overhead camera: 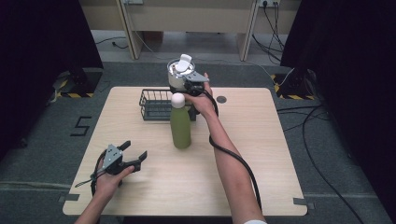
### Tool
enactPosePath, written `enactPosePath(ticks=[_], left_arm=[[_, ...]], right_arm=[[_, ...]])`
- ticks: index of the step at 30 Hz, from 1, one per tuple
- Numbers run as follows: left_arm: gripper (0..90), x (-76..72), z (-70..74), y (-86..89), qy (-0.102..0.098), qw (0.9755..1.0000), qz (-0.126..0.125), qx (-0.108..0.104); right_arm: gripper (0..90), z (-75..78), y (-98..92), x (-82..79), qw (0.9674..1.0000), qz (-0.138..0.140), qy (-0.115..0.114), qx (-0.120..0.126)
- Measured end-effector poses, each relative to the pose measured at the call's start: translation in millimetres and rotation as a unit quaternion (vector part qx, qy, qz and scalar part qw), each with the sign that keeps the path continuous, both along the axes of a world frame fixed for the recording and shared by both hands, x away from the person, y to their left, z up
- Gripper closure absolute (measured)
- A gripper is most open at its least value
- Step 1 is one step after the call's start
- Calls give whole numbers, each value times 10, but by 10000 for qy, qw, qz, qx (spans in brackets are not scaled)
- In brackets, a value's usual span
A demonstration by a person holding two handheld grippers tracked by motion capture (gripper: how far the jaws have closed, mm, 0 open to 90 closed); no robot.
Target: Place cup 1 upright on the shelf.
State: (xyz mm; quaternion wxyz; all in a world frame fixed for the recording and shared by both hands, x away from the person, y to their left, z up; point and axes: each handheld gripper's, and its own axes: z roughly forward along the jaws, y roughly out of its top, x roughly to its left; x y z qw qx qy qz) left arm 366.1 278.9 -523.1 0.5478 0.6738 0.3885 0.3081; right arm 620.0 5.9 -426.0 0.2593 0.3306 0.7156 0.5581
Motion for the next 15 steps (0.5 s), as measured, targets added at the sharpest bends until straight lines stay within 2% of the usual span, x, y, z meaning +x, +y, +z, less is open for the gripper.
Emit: enactPosePath(ticks=[6, 15], left_arm=[[153, -1, 2, 0, -7, 10000, -9, 4], [153, 0, 2, 4, -7, 10000, -1, -4]], right_arm=[[62, -9, 13, -19, 9999, 0, -74, -92], [52, -14, 7, -35, 9999, 22, -75, -92]])
